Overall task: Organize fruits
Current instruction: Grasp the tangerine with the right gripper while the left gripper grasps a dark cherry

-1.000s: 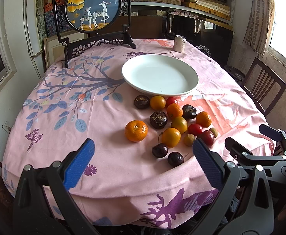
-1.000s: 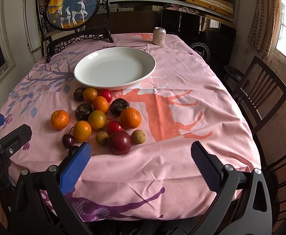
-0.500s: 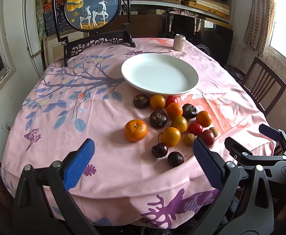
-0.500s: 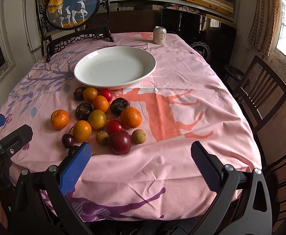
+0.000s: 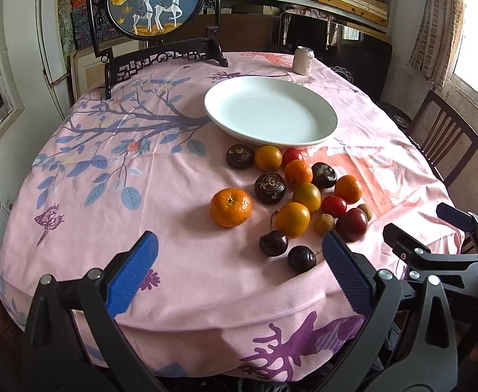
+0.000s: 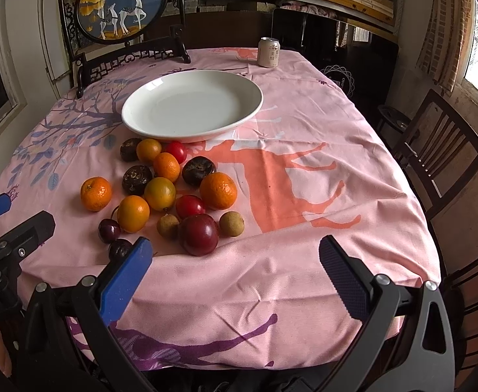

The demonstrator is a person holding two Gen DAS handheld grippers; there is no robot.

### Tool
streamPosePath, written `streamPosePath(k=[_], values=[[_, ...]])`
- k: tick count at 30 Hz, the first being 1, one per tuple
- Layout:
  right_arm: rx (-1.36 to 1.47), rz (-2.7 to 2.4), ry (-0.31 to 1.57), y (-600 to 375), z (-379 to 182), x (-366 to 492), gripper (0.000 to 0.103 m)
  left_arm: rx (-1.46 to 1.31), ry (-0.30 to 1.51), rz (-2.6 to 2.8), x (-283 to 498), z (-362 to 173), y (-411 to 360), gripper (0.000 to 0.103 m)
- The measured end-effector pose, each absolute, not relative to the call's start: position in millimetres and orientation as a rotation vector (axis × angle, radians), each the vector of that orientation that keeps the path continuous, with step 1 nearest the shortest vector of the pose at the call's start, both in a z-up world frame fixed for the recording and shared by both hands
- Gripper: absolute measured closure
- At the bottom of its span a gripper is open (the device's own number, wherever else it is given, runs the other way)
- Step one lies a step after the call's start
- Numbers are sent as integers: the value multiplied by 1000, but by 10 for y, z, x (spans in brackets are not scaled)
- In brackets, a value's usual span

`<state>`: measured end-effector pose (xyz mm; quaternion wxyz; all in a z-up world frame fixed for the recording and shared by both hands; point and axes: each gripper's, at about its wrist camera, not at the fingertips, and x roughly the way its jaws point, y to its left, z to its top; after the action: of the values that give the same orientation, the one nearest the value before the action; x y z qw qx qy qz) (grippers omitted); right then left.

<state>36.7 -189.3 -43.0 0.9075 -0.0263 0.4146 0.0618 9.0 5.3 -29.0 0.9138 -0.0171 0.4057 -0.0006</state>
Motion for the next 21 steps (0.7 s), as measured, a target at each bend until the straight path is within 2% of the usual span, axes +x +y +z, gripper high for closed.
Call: streamPosePath(k=[5,6,8,10,11,13,14,18,21], values=[[-53,153,798,-1998,-463,516,1,-56,860,41,112,-418,251,2],[-46,171,787,-2009,-454,587,4,-58,864,57,124,-436,300,2],[-27,223,816,-2007,-461,753,16,-66,872,83,156,-463,390,2],[-12,274,875,-1963,-516,934,33,-76,879,96,205,-494,478,2],[-13,284,902,-1938,-561,1023,36,-81,883,105,230,-510,512,2],[-24,286,955,-1882,-684,1184,57,-87,889,114,274,-548,556,2],[-24,298,993,-1860,-768,1261,60,-87,895,120,298,-571,569,2],[58,331,1010,-1933,-857,1396,65,-91,924,119,392,-667,591,2],[47,303,944,-2037,-707,1273,65,-99,936,98,428,-694,575,2]])
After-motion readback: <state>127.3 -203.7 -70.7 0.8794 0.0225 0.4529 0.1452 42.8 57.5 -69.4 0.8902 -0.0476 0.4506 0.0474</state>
